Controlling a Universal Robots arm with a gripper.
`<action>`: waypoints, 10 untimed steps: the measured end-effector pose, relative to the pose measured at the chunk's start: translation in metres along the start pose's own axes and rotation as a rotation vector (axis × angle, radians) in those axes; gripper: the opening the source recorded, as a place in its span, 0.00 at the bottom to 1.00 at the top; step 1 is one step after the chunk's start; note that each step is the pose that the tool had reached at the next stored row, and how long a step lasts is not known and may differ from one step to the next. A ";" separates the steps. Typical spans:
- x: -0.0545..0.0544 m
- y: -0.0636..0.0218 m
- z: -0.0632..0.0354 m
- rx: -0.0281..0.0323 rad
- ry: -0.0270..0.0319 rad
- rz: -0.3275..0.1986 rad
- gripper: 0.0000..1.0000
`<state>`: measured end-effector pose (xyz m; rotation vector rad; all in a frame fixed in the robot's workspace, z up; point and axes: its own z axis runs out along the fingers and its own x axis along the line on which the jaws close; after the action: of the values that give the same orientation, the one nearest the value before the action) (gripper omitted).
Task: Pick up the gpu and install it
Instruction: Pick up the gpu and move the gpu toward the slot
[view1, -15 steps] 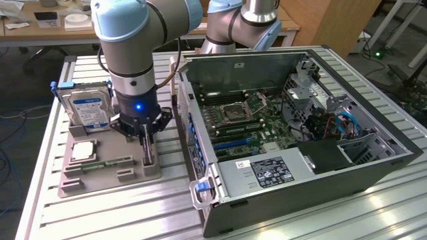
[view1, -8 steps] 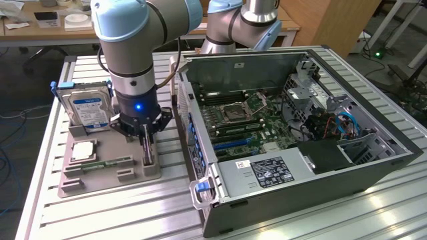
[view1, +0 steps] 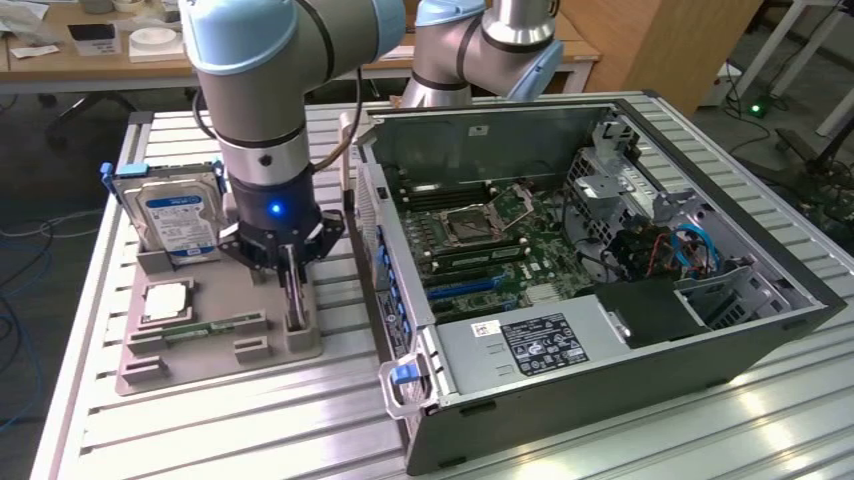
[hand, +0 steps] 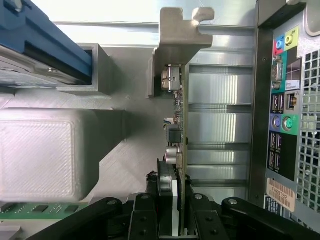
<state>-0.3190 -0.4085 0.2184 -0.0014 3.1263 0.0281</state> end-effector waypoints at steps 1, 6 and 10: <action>0.000 0.0000 -0.0015 0.0000 0.0000 0.000 0.29; 0.000 0.0002 -0.0097 0.0001 0.0002 0.000 0.29; 0.000 0.0003 -0.0165 0.0000 0.0000 0.000 0.29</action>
<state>-0.3190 -0.4085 0.2349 -0.0014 3.1263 0.0282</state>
